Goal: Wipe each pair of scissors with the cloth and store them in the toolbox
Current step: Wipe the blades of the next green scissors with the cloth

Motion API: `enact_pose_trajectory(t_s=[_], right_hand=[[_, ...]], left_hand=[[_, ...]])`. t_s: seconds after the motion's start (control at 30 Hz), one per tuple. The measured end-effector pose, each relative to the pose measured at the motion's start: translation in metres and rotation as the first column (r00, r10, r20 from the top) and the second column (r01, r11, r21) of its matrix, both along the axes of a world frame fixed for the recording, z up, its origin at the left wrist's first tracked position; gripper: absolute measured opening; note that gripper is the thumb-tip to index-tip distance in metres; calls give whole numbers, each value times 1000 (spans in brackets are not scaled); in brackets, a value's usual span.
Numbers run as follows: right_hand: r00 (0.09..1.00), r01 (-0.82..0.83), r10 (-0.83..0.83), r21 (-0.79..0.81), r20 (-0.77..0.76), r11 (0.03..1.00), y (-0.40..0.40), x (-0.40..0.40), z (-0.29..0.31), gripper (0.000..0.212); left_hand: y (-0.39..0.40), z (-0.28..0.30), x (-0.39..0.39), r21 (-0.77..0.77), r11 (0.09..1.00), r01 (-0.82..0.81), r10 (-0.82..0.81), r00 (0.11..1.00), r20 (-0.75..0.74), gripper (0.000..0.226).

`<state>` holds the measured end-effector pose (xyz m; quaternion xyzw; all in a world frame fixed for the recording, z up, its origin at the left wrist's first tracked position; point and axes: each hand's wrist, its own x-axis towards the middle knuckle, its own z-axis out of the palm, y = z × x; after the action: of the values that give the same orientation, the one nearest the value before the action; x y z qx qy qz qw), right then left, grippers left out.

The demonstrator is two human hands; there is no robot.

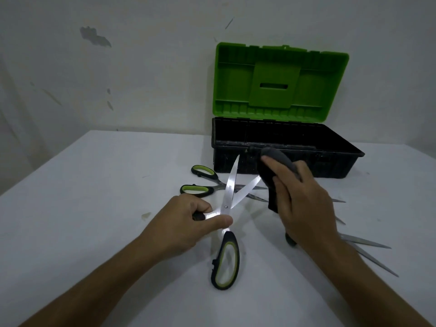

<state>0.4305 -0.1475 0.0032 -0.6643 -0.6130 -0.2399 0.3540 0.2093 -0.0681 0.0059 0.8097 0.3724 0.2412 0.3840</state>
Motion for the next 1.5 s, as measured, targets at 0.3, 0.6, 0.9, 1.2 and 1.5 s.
enact_pose_trajectory(t_s=[0.3,0.6,0.9,1.2,1.5], right_hand=[[994,-45,48,-31,95,999,-5,-1,7,40],[997,-62,70,218,-29,974,-18,9,19,38],[980,-189,198,344,8,920,-23,0,24,34],[971,-238,239,115,3,965,-14,-4,11,38],[976,-181,178,9,125,983,-7,-22,1,44]], left_hand=[[2,4,-2,106,994,37,-33,999,-36,59],[6,27,-16,503,803,-319,298,946,123,50],[20,7,-12,466,845,-263,321,946,-47,31],[14,5,-4,153,962,-226,216,973,77,31],[-2,-1,8,-234,953,-195,272,888,371,20]])
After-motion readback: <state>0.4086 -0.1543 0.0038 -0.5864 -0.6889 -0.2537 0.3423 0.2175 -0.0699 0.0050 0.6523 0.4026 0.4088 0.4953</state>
